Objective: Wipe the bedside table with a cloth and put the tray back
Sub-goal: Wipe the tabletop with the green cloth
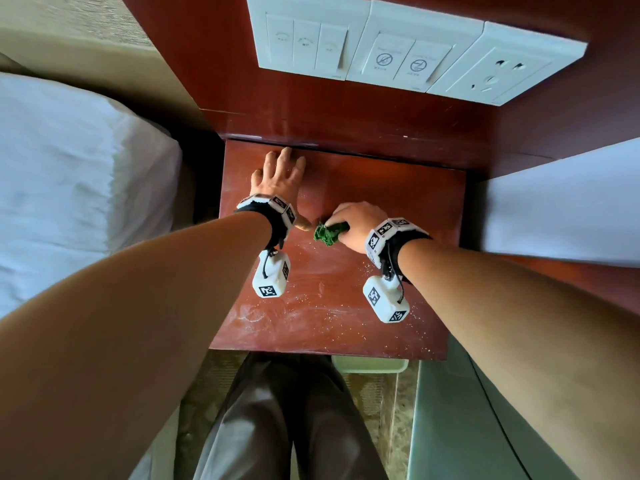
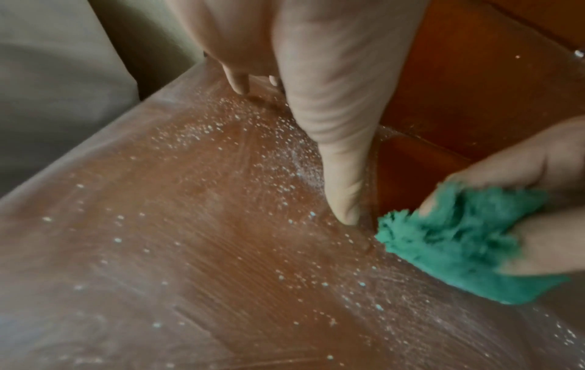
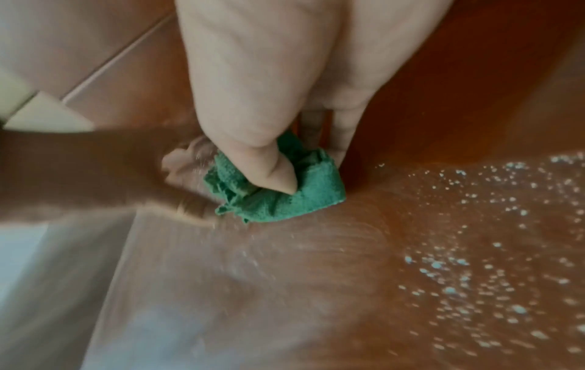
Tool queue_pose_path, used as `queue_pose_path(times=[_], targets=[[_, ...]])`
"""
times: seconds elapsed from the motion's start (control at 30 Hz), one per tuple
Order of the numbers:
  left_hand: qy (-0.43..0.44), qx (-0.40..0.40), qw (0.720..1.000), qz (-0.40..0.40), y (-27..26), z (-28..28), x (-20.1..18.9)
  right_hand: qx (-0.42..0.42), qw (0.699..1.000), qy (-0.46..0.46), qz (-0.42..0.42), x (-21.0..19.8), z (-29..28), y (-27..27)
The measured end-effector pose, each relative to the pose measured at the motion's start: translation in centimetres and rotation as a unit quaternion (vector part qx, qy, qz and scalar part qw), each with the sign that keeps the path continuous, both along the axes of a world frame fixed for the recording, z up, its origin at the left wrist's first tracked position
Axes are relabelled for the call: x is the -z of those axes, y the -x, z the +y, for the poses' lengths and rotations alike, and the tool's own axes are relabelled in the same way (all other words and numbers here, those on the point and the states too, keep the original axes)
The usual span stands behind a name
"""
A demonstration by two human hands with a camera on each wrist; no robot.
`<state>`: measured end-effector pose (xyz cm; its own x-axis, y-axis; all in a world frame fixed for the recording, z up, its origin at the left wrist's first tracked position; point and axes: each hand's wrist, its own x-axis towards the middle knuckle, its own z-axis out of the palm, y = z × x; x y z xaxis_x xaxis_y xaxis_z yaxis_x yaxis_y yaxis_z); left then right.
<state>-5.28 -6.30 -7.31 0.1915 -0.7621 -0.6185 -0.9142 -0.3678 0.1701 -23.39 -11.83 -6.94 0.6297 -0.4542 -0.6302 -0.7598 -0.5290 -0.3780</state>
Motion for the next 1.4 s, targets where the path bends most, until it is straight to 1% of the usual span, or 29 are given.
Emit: queue_pose_path(times=[0.03, 0.1, 0.17, 0.2, 0.27, 0.33, 0.4, 0.47, 0.6, 0.67, 0.83, 0.93, 1.07, 1.17, 1.23, 1.3, 1.4], targets=[[-0.002, -0.005, 1.000, 0.003, -0.4, 0.1, -0.1, 0.029, 0.999, -0.016, 0.007, -0.2, -0.4, 0.0], [-0.001, -0.012, 1.000, -0.006, -1.5, 0.7, -0.3, 0.150, 0.988, -0.027, -0.018, -0.8, -1.1, 0.0], [-0.005, -0.014, 1.000, -0.019, -2.7, 1.3, -0.4, 0.275, 0.959, 0.024, -0.061, -1.3, -2.0, -0.1], [-0.011, -0.014, 1.000, -0.024, -3.3, 1.6, -0.5, 0.321, 0.943, 0.055, -0.074, -1.3, -2.4, -0.3], [-0.016, -0.014, 0.999, -0.028, -4.2, 2.3, -0.4, 0.396, 0.909, 0.105, -0.081, -0.9, -3.1, -0.7], [-0.003, -0.011, 0.999, -0.030, -4.6, 2.9, -0.1, 0.456, 0.877, 0.138, -0.066, -0.5, -3.8, -1.0], [0.001, 0.001, 0.999, -0.036, -4.9, 3.3, 0.4, 0.485, 0.861, 0.150, -0.041, -0.1, -4.2, -1.3], [-0.007, 0.015, 0.999, -0.046, -4.9, 3.5, 0.8, 0.478, 0.866, 0.145, -0.027, 0.4, -4.1, -1.8], [-0.016, 0.017, 0.998, -0.050, -4.7, 3.5, 0.7, 0.416, 0.895, 0.162, -0.026, 1.3, -3.3, -3.4], [-0.019, 0.015, 0.999, -0.049, -4.6, 3.4, 0.5, 0.396, 0.903, 0.165, -0.027, 1.3, -3.3, -4.4], [-0.030, 0.013, 0.998, -0.050, -4.4, 3.3, 0.0, 0.401, 0.898, 0.180, -0.023, 1.0, -3.0, -5.9], [-0.028, 0.012, 0.998, -0.049, -4.4, 3.4, 0.1, 0.384, 0.908, 0.167, -0.031, 1.1, -2.5, -6.3], [-0.027, 0.008, 0.998, -0.049, -4.5, 3.4, 0.1, 0.281, 0.945, 0.147, -0.082, 1.3, -1.8, -6.5], [-0.025, 0.006, 0.998, -0.050, -4.5, 3.4, 0.1, 0.221, 0.961, 0.121, -0.116, 1.1, -1.0, -5.9], [-0.030, 0.006, 0.998, -0.050, -4.5, 3.3, 0.1, 0.167, 0.972, 0.106, -0.127, 0.8, -0.3, -5.1], [-0.034, 0.005, 0.998, -0.048, -4.5, 3.3, 0.0, 0.114, 0.984, 0.080, -0.113, 0.3, 0.5, -4.1], [-0.036, 0.001, 0.998, -0.043, -4.6, 3.2, -0.1, 0.050, 0.996, 0.039, -0.067, -0.3, 1.7, -3.1]])
